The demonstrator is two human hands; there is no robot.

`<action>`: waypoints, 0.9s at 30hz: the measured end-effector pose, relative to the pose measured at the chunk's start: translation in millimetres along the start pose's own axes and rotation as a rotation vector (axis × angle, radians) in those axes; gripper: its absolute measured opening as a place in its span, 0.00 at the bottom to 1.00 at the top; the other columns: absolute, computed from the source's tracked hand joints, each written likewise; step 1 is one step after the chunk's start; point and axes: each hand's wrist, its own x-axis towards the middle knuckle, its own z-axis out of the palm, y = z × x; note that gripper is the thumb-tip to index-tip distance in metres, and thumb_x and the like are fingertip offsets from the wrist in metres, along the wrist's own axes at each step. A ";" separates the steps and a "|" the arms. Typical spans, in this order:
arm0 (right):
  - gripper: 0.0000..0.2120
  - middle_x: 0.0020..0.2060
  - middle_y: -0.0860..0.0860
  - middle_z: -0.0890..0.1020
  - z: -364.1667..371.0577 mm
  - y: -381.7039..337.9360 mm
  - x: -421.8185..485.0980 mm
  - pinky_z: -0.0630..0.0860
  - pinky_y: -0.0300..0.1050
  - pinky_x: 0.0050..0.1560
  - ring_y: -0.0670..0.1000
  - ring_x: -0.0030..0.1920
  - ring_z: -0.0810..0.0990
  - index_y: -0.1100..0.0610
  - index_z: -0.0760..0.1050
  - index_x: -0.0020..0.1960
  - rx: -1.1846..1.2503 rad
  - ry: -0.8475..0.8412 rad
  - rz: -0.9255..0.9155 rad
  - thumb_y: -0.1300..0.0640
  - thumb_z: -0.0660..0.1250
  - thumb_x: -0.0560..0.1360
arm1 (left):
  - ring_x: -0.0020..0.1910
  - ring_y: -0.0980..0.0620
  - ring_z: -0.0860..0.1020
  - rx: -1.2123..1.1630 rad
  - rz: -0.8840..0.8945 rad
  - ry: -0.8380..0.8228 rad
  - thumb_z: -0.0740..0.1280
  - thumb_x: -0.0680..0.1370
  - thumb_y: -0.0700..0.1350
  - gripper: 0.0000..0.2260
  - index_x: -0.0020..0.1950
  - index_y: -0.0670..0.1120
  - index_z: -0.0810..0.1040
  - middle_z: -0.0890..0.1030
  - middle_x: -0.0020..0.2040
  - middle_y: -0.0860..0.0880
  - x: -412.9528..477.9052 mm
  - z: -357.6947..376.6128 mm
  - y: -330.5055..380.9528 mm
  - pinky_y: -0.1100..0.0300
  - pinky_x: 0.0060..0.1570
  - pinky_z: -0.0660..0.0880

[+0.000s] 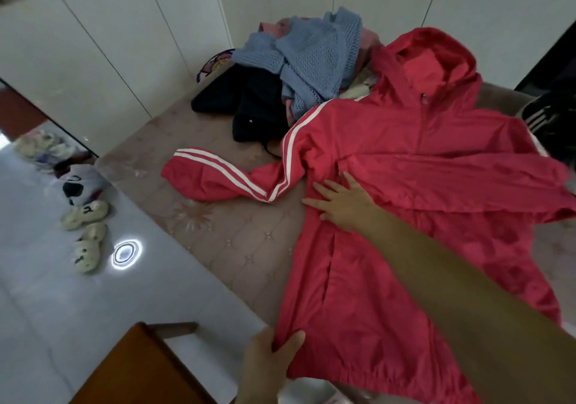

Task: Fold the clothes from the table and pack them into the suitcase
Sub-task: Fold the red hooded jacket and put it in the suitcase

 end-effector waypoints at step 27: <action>0.11 0.47 0.59 0.79 175.5 -41.0 -367.6 0.75 0.53 0.45 0.63 0.47 0.81 0.55 0.82 0.54 1.020 0.331 1.402 0.62 0.67 0.73 | 0.72 0.48 0.64 0.842 0.971 -0.246 0.52 0.71 0.66 0.36 0.73 0.47 0.65 0.67 0.72 0.46 19.6 91.8 129.7 0.58 0.71 0.59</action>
